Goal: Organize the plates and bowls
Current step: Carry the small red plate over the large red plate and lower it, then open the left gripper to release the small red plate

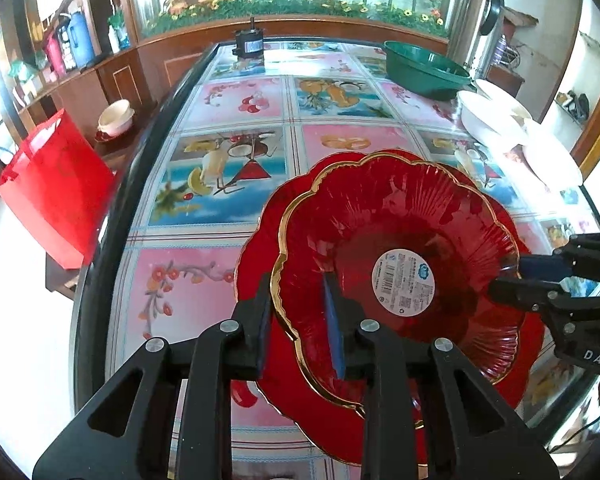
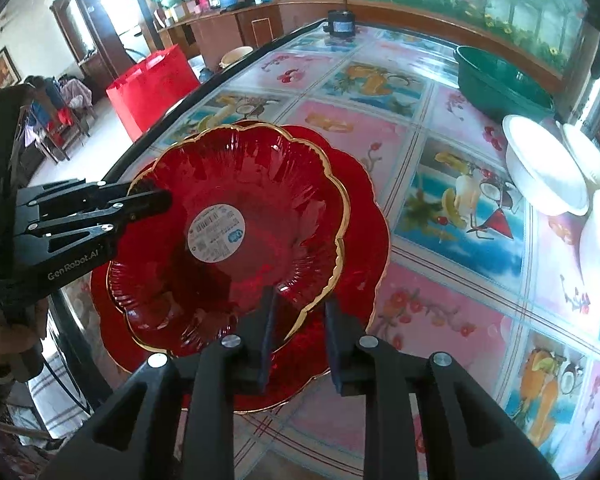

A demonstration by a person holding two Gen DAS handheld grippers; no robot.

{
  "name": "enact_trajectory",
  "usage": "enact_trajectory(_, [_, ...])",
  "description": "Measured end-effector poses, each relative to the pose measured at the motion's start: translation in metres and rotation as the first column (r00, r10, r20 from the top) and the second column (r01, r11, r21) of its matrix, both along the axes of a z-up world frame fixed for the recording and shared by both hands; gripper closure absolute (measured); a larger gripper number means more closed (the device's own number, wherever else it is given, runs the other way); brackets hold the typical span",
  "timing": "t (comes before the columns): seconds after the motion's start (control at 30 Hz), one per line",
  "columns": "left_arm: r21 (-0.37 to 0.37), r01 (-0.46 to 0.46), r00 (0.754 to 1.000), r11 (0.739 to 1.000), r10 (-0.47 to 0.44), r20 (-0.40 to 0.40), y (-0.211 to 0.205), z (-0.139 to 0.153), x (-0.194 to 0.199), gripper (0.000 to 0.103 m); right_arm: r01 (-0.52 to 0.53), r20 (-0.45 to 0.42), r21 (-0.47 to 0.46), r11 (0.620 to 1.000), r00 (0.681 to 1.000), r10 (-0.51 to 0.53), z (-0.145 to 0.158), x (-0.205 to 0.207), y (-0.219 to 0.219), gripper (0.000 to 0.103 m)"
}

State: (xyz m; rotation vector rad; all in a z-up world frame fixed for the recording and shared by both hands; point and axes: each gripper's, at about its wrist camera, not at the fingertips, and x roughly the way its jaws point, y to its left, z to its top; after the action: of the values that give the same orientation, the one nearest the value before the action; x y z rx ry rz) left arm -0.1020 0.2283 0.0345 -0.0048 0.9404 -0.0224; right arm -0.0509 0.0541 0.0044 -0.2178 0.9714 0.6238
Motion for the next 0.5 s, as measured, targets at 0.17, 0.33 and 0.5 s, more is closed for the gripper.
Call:
enact_trajectory(0.17, [0.03, 0.004, 1.0, 1.0, -0.004, 0.014, -0.003, -0.001, -0.001, 0.078, 0.003, 0.0, 0.009, 1.0, 1.0, -0.003, 0.003, -0.003, -0.004, 0.079])
enact_trajectory(0.33, [0.081, 0.01, 1.0, 0.997, -0.011, 0.014, -0.013, -0.006, 0.001, 0.078, 0.003, 0.004, 0.007, 1.0, 1.0, -0.003, 0.005, -0.004, -0.006, 0.072])
enact_trajectory(0.5, [0.077, 0.002, 1.0, 0.997, -0.003, 0.019, -0.012, -0.009, 0.0, 0.078, -0.001, -0.004, 0.032, 0.999, 1.0, 0.001, 0.007, -0.005, -0.008, 0.066])
